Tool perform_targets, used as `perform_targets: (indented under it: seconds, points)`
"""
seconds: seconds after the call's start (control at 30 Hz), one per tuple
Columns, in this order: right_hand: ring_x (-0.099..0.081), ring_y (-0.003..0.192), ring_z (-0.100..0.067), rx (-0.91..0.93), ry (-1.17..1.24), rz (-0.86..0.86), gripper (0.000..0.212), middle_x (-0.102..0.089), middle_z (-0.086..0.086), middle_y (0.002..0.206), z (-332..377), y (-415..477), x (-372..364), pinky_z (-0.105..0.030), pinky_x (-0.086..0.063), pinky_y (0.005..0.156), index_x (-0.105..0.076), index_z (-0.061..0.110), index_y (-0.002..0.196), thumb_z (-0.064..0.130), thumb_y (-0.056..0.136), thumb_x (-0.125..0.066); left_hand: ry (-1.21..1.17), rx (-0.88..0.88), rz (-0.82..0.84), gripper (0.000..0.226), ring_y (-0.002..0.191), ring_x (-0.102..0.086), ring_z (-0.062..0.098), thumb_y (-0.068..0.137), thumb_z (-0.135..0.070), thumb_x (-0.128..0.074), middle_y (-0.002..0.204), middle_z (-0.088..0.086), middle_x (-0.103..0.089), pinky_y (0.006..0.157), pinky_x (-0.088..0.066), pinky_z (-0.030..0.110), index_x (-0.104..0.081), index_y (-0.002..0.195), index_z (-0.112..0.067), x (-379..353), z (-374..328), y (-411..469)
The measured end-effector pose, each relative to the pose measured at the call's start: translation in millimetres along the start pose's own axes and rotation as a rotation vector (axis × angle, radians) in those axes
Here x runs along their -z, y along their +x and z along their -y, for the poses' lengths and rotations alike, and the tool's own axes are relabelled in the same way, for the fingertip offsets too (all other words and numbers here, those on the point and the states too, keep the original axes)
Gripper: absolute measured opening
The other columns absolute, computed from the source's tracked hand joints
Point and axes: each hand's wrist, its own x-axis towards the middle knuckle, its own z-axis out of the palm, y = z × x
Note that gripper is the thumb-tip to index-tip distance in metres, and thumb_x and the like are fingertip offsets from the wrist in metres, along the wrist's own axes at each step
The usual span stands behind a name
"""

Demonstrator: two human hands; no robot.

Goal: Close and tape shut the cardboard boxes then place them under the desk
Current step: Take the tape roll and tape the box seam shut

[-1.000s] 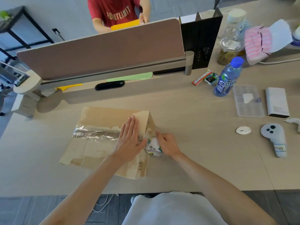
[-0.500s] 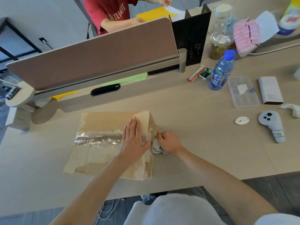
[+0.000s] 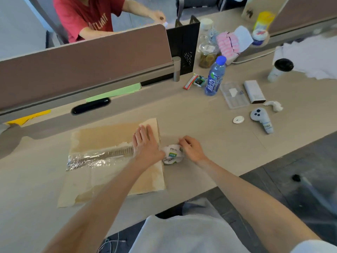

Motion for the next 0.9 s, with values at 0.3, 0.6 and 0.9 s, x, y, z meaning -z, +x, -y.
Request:
perform_targets:
  seconds: [0.3, 0.6, 0.9]
  points:
    - [-0.057, 0.081, -0.022, -0.048, -0.005, -0.244, 0.027, -0.066, -0.008, 0.081, -23.8, 14.3, 39.7, -0.031, -0.039, 0.071, -0.065, 0.008, 0.082, 0.029, 0.096, -0.054, -0.038, -0.049, 0.097, 0.126, 0.143, 0.027, 0.030, 0.071, -0.050, -0.067, 0.156, 0.013, 0.028, 0.117, 0.013, 0.045, 0.020, 0.148, -0.002, 6.4, 5.7, -3.2]
    - [-0.042, 0.128, -0.040, -0.195, -0.434, -0.390, 0.042, -0.048, -0.023, 0.135, -79.1, 73.9, 121.9, -0.046, -0.038, 0.100, -0.054, 0.003, 0.130, 0.016, 0.090, -0.056, -0.004, 0.015, 0.085, 0.130, 0.143, 0.027, 0.028, 0.070, -0.053, -0.069, 0.156, 0.011, 0.028, 0.119, 0.010, 0.046, 0.024, 0.148, -0.004, 5.0, -1.1, -2.9]
    - [-0.030, 0.137, -0.040, -0.064, -0.696, -0.285, 0.059, -0.031, -0.022, 0.151, -125.5, 115.9, 171.8, -0.051, -0.035, 0.104, -0.041, 0.000, 0.139, 0.012, 0.084, -0.060, 0.075, 0.061, 0.184, 0.136, 0.142, 0.031, 0.028, 0.067, -0.057, -0.069, 0.152, 0.011, 0.036, 0.117, 0.012, 0.044, 0.031, 0.144, -0.006, 8.1, -4.2, 2.7]
